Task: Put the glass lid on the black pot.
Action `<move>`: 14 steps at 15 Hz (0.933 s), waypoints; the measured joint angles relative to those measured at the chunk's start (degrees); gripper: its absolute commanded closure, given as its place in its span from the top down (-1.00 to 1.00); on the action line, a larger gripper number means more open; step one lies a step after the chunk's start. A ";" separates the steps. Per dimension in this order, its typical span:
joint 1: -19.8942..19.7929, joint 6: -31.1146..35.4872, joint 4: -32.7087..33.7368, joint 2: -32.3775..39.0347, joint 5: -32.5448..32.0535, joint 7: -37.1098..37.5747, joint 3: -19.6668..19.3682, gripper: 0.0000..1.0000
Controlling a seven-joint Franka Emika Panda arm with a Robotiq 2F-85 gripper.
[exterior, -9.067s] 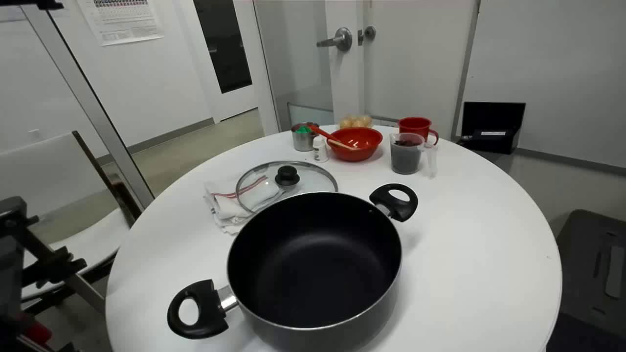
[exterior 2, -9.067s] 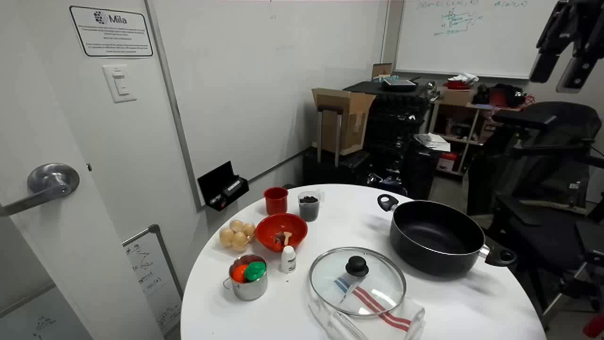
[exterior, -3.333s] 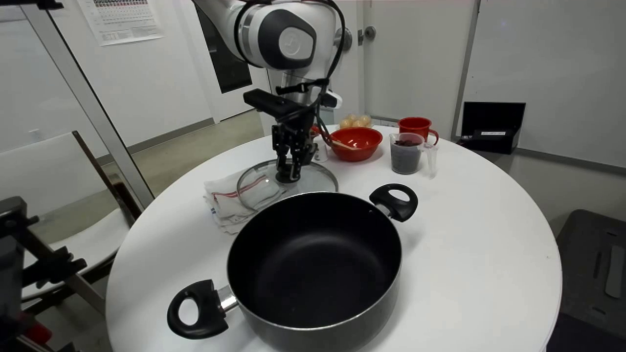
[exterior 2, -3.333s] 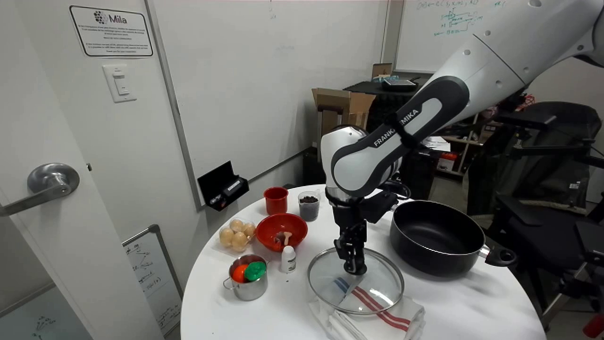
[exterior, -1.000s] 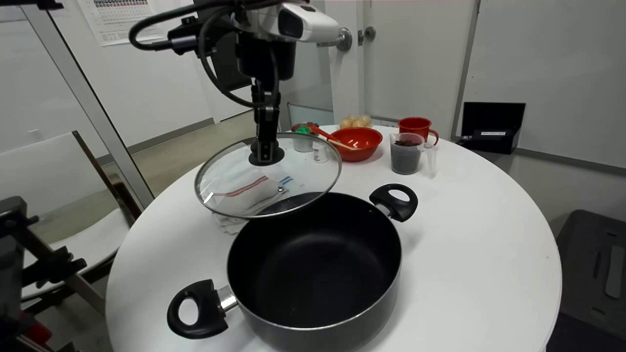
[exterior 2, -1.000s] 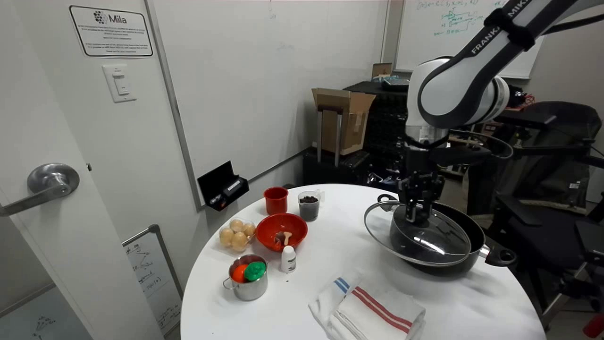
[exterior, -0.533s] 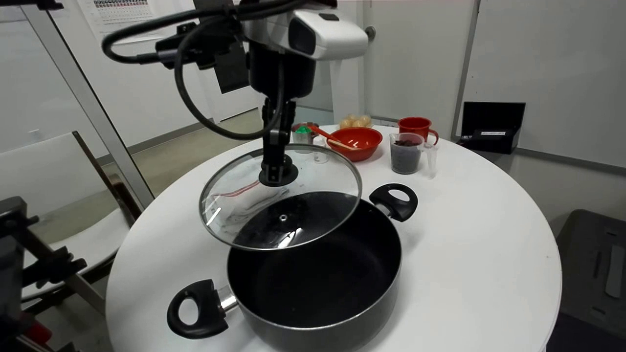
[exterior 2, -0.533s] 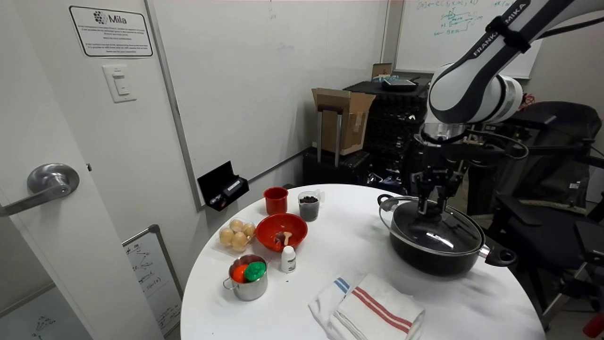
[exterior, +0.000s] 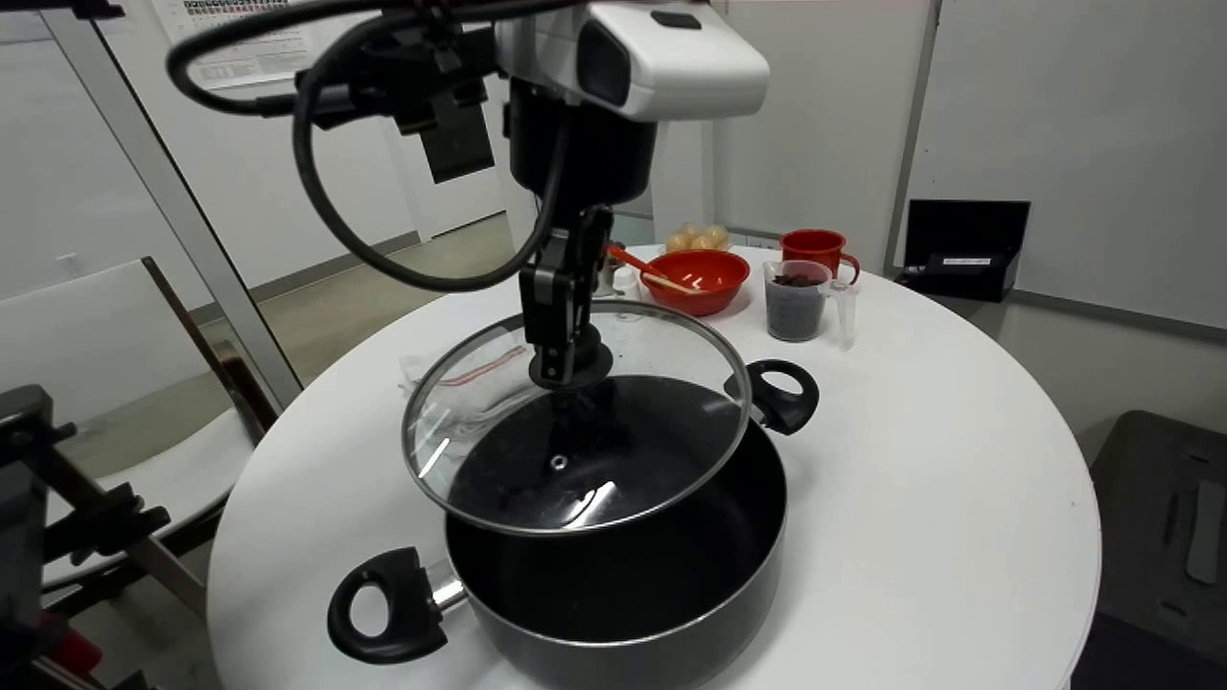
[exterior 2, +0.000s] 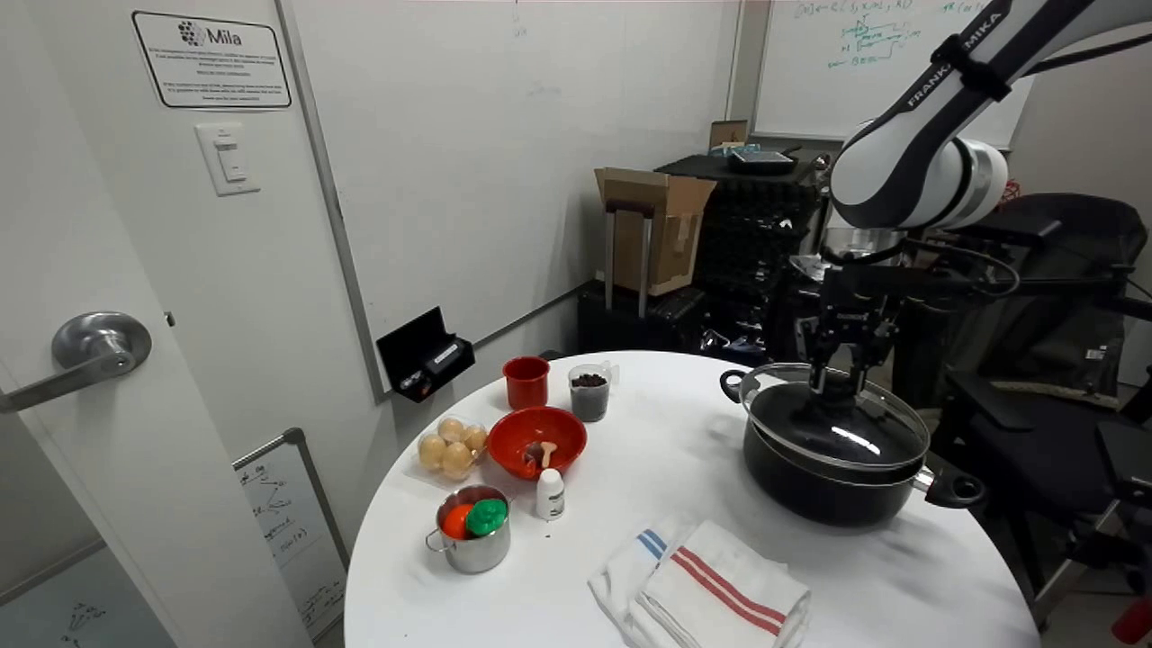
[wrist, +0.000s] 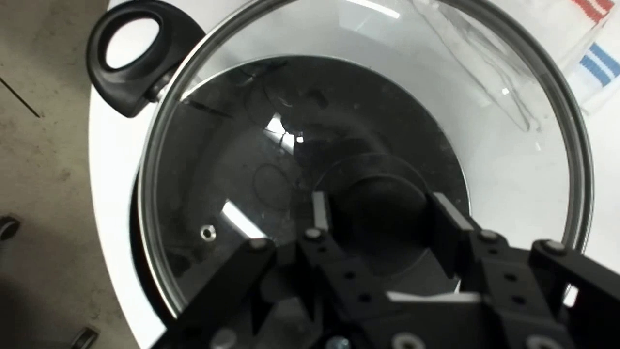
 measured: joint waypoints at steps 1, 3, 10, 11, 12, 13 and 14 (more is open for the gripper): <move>0.01 0.00 0.01 0.01 0.00 1.08 -0.33 -0.50; 0.04 0.00 0.02 0.05 0.00 3.16 -0.93 -0.50; 0.08 -0.01 0.11 0.81 0.00 9.03 -2.51 -0.50; 0.07 -0.01 0.12 1.04 0.00 9.75 -2.68 -0.50; 0.07 -0.01 0.15 1.28 0.00 10.37 -2.83 -0.50; 0.07 -0.01 0.22 1.57 0.00 10.91 -2.96 -0.50; 0.07 -0.01 0.33 1.91 0.00 11.44 -3.07 -0.50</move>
